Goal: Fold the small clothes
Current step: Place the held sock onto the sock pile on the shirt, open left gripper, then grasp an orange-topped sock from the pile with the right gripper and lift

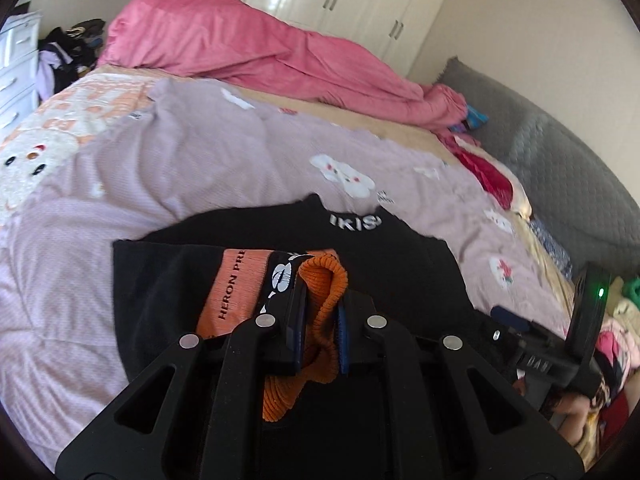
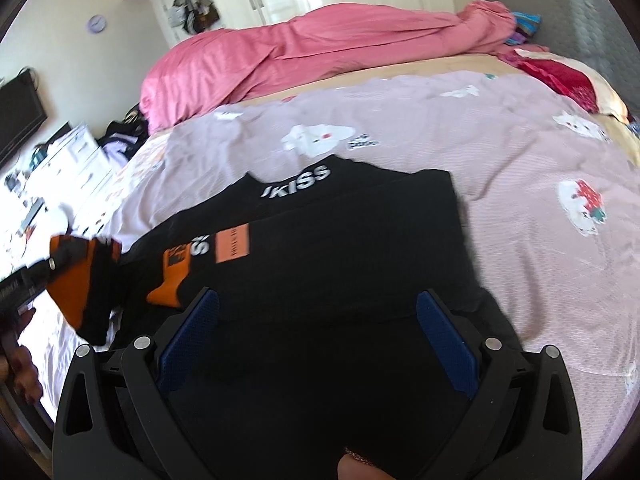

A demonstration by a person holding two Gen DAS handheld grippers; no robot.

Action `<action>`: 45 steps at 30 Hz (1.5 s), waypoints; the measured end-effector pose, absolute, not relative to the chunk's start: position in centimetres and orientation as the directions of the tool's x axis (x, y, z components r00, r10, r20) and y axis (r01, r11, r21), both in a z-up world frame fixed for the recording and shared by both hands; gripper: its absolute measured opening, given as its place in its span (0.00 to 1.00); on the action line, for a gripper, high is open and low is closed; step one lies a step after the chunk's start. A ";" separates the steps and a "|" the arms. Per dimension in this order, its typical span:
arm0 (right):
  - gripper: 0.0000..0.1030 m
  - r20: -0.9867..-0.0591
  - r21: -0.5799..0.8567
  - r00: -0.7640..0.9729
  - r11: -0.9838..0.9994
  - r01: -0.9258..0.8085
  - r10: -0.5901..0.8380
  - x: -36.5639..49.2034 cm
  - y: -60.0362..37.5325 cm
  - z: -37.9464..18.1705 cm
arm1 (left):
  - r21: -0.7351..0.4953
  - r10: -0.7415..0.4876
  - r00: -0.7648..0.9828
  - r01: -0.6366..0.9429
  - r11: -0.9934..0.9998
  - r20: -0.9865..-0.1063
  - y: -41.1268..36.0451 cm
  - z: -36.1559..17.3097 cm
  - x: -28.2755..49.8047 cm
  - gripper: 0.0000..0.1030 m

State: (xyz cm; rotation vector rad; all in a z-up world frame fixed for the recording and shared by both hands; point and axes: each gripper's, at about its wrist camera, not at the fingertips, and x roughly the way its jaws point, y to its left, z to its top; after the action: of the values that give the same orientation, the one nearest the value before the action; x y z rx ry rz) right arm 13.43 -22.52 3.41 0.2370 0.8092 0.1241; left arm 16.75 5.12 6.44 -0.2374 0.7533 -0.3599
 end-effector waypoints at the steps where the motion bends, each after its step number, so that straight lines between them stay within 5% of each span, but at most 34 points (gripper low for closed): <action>1: 0.96 -0.701 0.263 0.686 0.965 -0.005 0.195 13.5 -23.1 3.4 | -0.338 -0.409 0.665 0.242 0.910 -0.625 4.6 6.2 16.9 0.06; 7: 0.96 -0.709 0.279 0.683 0.959 0.044 0.175 13.8 -24.9 2.9 | -0.337 -0.439 0.609 0.282 0.898 -0.660 2.0 4.1 17.5 0.09; 15: 0.96 -0.730 0.279 0.656 0.960 0.030 0.192 14.1 -24.4 2.1 | -0.373 -0.485 0.592 0.310 0.874 -0.644 1.8 4.4 17.1 0.32; 19: 0.96 -0.743 0.301 0.620 0.953 -0.027 0.252 14.0 -22.7 1.2 | -0.323 -0.410 0.636 0.255 0.911 -0.654 3.2 4.7 17.3 0.34; 25: 0.96 -0.750 0.361 0.541 0.921 -0.144 0.379 13.9 -17.6 -0.7 | -0.324 -0.333 0.661 0.141 0.935 -0.673 6.7 4.4 18.3 0.53; 27: 0.96 -0.750 0.365 0.530 0.916 -0.167 0.396 13.8 -16.0 -1.3 | -0.299 -0.289 0.680 0.107 0.948 -0.674 7.6 4.5 18.4 0.70; 35: 0.96 -0.739 0.405 0.506 0.893 -0.196 0.446 14.6 -12.0 -2.8 | -0.216 -0.183 0.698 0.042 0.975 -0.693 9.7 4.7 18.7 0.90; 38: 0.95 -0.734 0.399 0.520 0.897 -0.188 0.436 14.9 -11.4 -3.1 | -0.179 -0.133 0.716 0.012 0.984 -0.685 10.4 4.8 18.7 0.91; 43: 0.74 -0.720 0.403 0.540 0.896 -0.186 0.436 15.2 -10.9 -3.2 | -0.245 -0.157 0.717 -0.019 0.969 -0.679 12.3 5.0 18.6 0.91; 45: 0.57 -0.718 0.398 0.545 0.898 -0.187 0.432 15.2 -10.6 -3.2 | -0.260 -0.160 0.721 -0.029 0.965 -0.674 13.0 5.1 18.4 0.91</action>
State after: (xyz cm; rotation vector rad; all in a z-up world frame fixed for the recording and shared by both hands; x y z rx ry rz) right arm 15.24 -10.63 -3.21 0.2896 0.9254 0.3728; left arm 18.42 12.98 5.11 -0.2610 0.7641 -0.0730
